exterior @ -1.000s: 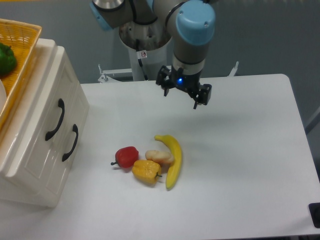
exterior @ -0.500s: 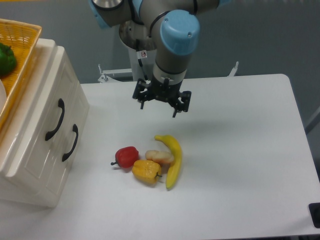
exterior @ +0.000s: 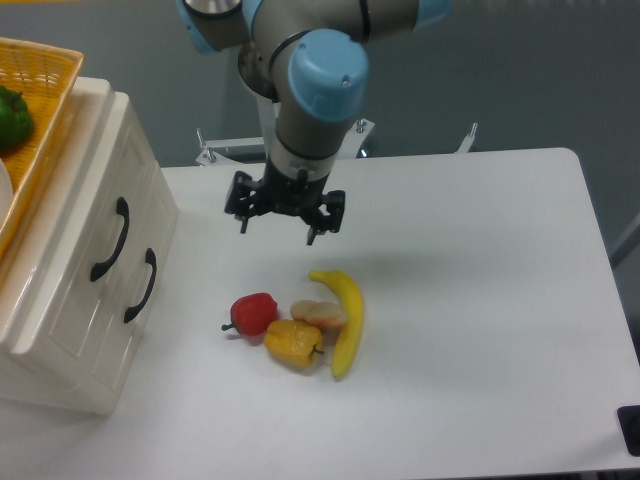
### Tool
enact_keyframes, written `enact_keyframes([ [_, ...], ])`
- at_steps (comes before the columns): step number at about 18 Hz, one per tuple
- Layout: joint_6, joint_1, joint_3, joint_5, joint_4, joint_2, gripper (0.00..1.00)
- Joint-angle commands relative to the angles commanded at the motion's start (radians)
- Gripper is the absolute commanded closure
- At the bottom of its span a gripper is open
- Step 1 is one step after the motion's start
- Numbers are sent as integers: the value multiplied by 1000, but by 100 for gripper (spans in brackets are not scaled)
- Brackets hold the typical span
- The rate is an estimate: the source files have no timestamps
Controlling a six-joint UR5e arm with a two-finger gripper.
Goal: Slide open the top white drawer
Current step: 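Move the gripper toward the upper drawer's black handle of the white cabinet, then lower the gripper onto the upper drawer's black handle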
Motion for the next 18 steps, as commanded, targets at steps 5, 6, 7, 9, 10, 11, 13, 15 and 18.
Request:
enact_keyframes([
  [5, -26, -41, 3, -20, 0, -20, 0],
  [6, -26, -45, 3, -31, 0, -22, 0],
  [7, -28, -54, 3, -43, -2, -22, 0],
  [9, -29, -72, 2, -52, -6, -23, 0],
  [10, -32, -77, -1, -52, -8, -23, 0],
  [11, -37, -89, -3, -52, -8, -23, 0],
  [13, -52, -104, -5, -51, -9, -25, 0],
  [15, -72, -112, -5, -52, -6, -25, 0],
  [18, -83, -118, 0, -55, -6, -25, 0],
])
